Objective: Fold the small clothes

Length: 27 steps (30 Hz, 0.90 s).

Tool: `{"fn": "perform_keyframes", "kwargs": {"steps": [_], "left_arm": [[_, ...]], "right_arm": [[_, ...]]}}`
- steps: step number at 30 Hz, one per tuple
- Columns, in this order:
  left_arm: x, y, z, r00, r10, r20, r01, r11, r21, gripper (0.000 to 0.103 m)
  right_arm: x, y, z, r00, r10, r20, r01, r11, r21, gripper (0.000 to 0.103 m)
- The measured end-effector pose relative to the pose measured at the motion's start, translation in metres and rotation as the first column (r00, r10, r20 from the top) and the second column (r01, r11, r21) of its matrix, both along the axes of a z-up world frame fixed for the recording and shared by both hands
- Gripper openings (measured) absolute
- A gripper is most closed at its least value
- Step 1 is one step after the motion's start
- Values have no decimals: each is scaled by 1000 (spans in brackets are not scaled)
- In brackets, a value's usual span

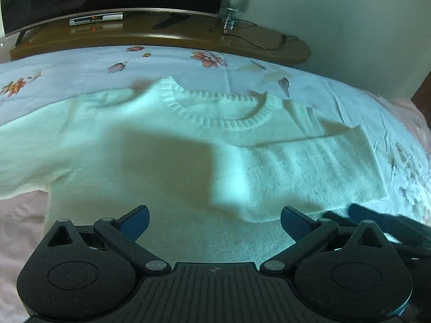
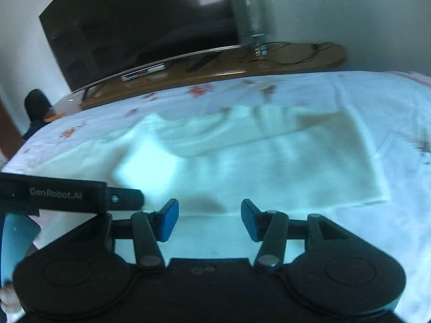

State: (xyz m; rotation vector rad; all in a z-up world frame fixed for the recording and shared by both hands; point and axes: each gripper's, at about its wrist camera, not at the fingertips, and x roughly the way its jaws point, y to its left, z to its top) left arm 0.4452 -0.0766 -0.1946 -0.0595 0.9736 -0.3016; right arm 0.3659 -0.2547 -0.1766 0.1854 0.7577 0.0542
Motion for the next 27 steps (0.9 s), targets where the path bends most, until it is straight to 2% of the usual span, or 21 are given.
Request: {"fn": "perform_keyframes", "kwargs": {"steps": [4,7,9,14,15,16,17,19,24,27], "left_arm": [[3,1,-13,1000,21,-8,-21,1000,-21,103],[1,16,-19,998,59,-4,-59,995,-83,103],[-3,26,-19,996,91,4,-89,986,-137,103],[-8,34,-23,985,169,-36,-173,954,-244,102],[-8,36,-24,980,193,-43,-197,938,-286,99],[-8,37,-25,978,203,-50,-208,917,-341,67],[-4,38,-31,977,197,-80,-213,896,-390,46],[1,35,-40,971,214,-104,-238,879,-413,45],[8,28,-44,963,255,-83,-265,855,-446,45],[11,24,-46,965,256,-53,-251,846,-470,45]], "right_arm": [[-16,-24,-1,998,-60,5,60,998,-37,56],[-21,-35,-7,996,-84,-2,84,996,-26,60],[-24,-39,-11,996,-88,-2,88,996,-28,60],[-27,-43,-16,996,-89,-11,89,996,-8,60],[-26,-43,-17,996,-88,-11,88,996,-11,60],[-27,-43,-16,996,-88,-7,88,996,-14,60],[-27,-43,-15,996,-90,1,90,996,-19,60],[-27,-44,-13,995,-95,12,95,995,-30,60],[-28,-48,-11,994,-108,27,110,991,-71,60],[-29,-51,-13,991,-129,27,131,987,-91,60]]}}
